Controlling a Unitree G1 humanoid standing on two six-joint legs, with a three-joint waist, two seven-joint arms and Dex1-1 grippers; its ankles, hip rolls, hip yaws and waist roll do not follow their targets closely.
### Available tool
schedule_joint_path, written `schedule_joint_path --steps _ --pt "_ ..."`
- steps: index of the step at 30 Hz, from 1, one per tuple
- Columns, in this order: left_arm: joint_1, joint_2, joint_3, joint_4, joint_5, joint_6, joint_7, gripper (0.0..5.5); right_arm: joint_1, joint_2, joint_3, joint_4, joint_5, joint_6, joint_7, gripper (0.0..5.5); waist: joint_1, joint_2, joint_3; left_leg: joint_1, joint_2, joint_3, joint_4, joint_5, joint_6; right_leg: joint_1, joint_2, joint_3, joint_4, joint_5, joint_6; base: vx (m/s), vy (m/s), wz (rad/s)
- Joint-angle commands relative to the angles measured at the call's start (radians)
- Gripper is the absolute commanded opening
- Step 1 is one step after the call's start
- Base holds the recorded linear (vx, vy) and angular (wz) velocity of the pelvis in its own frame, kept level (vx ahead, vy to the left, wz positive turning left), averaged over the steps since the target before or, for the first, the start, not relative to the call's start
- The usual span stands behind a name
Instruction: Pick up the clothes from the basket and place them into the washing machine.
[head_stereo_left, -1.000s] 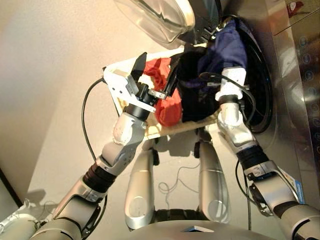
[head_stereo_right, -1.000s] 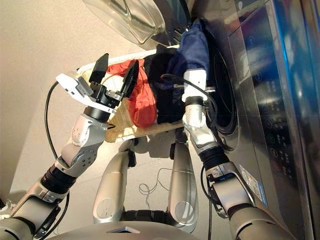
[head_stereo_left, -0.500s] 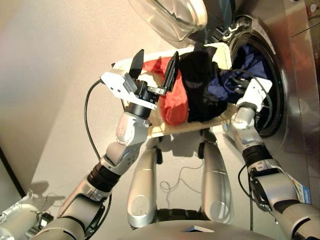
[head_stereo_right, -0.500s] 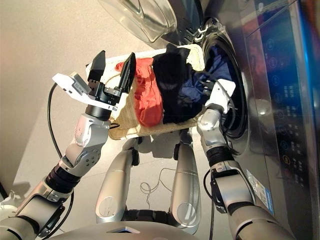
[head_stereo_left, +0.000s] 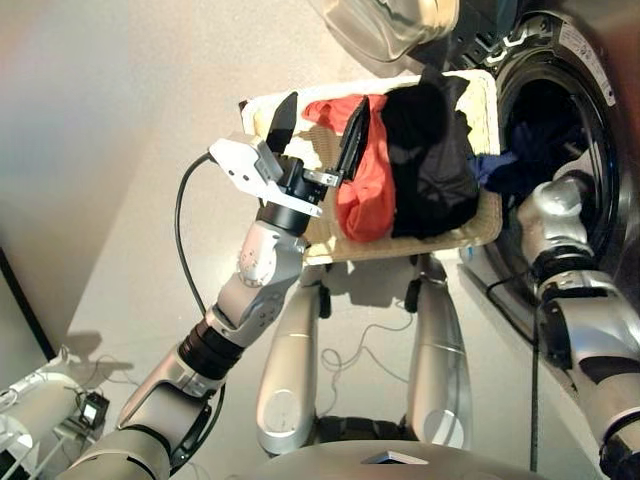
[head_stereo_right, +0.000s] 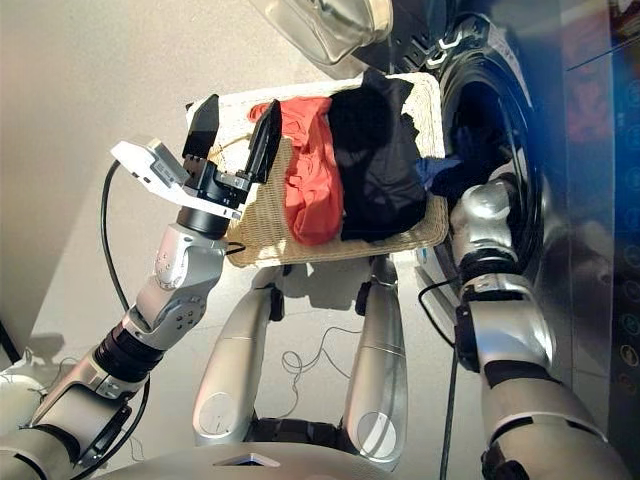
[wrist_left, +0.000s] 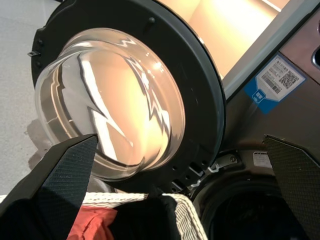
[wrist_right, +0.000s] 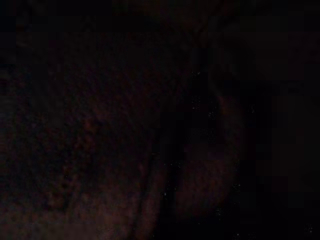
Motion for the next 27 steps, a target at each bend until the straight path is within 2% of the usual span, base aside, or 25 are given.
schedule_joint_path --steps 1,11,14,22,27 --pt "0.013 0.027 -0.007 -0.127 -0.003 -0.053 -0.018 5.50 -0.083 -0.177 0.005 -0.035 0.060 -0.042 -0.028 0.00 0.006 0.042 -0.035 -0.077 0.032 -0.024 0.095 -0.041 -0.042 0.025 -0.027 0.086 0.000 -0.039 0.099 0.000 0.000 0.000" --pt "0.014 0.044 0.003 -0.145 -0.029 -0.047 -0.007 5.50 -0.179 -0.274 -0.011 0.040 0.215 -0.065 -0.024 0.00 0.008 0.042 -0.045 -0.112 0.029 -0.026 0.110 -0.045 -0.041 -0.012 -0.031 0.090 0.015 -0.037 0.098 0.000 0.000 0.000" --pt "0.013 0.050 0.008 -0.150 -0.031 -0.048 -0.007 5.50 -0.175 -0.271 -0.003 0.040 0.238 -0.063 0.008 5.50 0.006 0.038 -0.048 -0.114 0.029 -0.023 0.114 -0.046 -0.039 -0.016 -0.030 0.092 0.019 -0.035 0.097 0.000 0.000 0.000" --pt "0.010 0.040 0.011 -0.143 -0.029 -0.045 -0.002 5.50 -0.124 -0.199 -0.010 -0.005 0.245 -0.082 0.029 5.50 -0.002 0.031 -0.051 -0.104 0.026 -0.018 0.108 -0.048 -0.034 -0.005 -0.031 0.094 0.011 -0.033 0.097 0.000 0.000 0.000" --pt "0.009 0.033 0.023 -0.136 -0.021 -0.045 0.003 5.50 -0.049 -0.090 0.002 -0.140 0.219 -0.103 0.053 5.50 -0.012 0.022 -0.045 -0.097 0.026 -0.015 0.113 -0.050 -0.028 0.001 -0.027 0.094 0.018 -0.035 0.095 0.000 0.000 0.000"
